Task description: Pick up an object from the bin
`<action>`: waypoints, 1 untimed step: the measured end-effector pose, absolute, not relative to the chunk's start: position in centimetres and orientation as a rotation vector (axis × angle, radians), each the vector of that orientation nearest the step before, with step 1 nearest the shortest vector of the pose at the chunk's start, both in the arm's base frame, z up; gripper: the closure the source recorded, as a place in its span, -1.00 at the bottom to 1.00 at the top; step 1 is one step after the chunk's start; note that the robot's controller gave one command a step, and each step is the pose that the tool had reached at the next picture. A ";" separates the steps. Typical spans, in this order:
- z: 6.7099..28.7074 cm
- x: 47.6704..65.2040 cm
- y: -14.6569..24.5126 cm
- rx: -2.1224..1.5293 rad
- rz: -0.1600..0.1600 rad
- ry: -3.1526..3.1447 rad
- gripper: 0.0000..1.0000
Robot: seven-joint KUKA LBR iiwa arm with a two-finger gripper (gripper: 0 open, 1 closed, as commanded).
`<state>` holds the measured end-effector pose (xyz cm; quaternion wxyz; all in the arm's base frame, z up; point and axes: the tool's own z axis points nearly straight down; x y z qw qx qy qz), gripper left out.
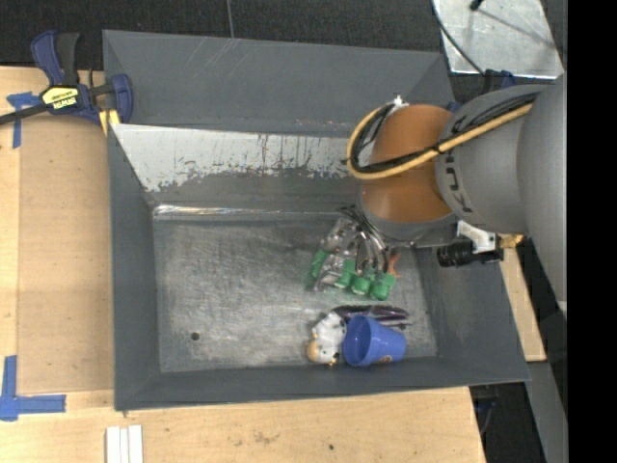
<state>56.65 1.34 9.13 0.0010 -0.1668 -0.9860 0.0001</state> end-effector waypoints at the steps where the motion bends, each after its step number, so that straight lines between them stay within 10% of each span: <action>1: 11.2 56.8 1.3 -0.524 0.000 -3.097 1.00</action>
Offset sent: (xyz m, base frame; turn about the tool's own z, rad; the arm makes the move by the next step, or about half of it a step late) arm 0.0000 0.0002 0.0003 0.0000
